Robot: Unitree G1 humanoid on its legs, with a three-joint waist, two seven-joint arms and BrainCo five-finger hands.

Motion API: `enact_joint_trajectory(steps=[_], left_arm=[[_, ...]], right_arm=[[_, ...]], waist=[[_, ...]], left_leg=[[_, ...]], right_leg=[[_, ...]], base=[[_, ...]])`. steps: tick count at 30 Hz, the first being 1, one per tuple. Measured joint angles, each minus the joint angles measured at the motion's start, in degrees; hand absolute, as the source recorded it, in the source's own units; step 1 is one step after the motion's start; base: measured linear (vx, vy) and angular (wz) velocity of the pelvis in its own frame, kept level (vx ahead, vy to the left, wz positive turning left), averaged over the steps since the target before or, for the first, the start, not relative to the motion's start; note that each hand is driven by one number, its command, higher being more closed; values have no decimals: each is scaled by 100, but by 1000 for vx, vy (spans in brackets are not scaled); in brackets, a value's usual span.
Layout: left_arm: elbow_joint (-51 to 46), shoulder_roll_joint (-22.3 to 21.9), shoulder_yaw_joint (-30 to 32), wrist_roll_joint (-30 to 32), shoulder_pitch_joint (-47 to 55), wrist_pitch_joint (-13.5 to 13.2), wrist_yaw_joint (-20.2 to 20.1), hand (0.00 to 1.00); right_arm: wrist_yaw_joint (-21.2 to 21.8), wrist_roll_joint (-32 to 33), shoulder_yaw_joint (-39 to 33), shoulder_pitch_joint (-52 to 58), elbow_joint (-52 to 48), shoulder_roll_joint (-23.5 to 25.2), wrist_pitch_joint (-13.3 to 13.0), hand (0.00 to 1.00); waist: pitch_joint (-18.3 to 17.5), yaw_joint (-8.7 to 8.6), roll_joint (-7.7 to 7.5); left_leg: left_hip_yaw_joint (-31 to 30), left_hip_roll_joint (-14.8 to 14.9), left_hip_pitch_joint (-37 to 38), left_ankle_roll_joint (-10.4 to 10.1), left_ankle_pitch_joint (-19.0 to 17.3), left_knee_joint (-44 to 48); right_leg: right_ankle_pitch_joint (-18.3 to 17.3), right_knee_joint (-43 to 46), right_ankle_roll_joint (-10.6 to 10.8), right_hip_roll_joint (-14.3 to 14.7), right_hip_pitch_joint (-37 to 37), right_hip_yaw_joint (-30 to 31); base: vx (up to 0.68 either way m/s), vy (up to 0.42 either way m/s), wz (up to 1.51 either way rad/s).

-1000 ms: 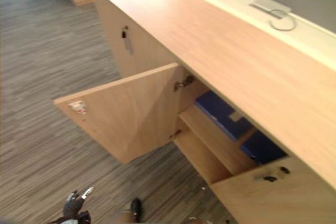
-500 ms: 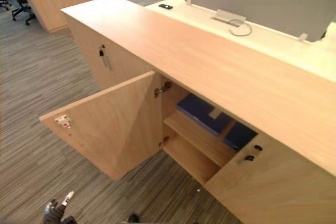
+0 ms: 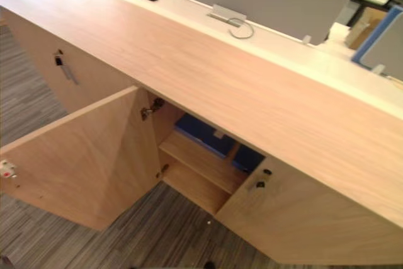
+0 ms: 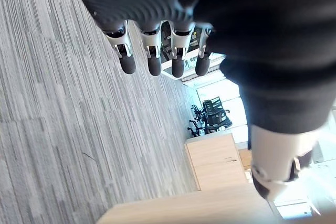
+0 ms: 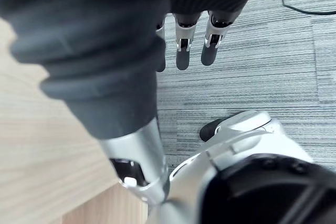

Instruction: Walk over to the cabinet, pick up the folder, carry it to the office cabinet, place the folder inside the office cabinet, then close the office cabinet door

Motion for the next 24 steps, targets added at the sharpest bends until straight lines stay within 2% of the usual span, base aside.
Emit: enact_joint_trajectory(steps=[4,7,11,14,18,20,22,24], left_arm=[[352,341,-480,6,-426,53,10,0],[351,351,-1034,-18,-570,53,3,0],[109,186,-1660,-125,-556,51,-25,0],[-652,-273,-1981,-133,-176,-4,-77,0],[-2578,-1067,-2463,-135,921,-231,-144,0],[-3629,-1669,-3131,-167,1632,-453,-315,0],[-3939,-2045,-3676,-468,2016,-471,-440,0],[-3942,-2318,-4871,-910,2468,-441,-969,0]], right_arm=[[34,7,-16,284,73,15,3,0],[52,153,-45,344,102,38,-3,0],[59,225,-44,373,111,48,-32,0],[77,257,4,405,110,39,-68,0],[72,259,111,418,160,8,-102,0],[48,259,156,404,199,-66,-106,0],[28,262,295,366,239,-141,-113,0],[2,266,344,209,269,-199,-110,0]], waist=[[-4,26,-9],[2,125,1],[3,168,-3],[4,215,-1],[9,317,3],[24,399,72],[15,440,117],[43,414,113]], left_leg=[[-29,193,-23,-94,-9,62],[-113,231,-67,-115,9,93],[-215,167,-153,-93,22,169],[-379,59,-308,7,-24,277],[-664,-40,-657,55,-97,547],[-633,-52,-825,48,-76,674],[-536,-35,-843,47,-1,673],[-444,-23,-872,97,72,662]], right_leg=[[3,0,-4,192,12,11],[3,45,-5,213,12,5],[2,142,-5,106,-4,-16],[-1,167,-3,-24,-2,-124],[-57,122,37,-129,-4,-168],[-210,103,69,-211,-22,-246],[-219,115,74,-249,-17,-284],[-221,121,90,-265,-51,-260]], base=[[-9,-62,-2],[-36,-26,12],[-86,34,20],[-127,52,29],[-128,44,34],[-160,31,52],[-113,26,24],[-102,45,3]])
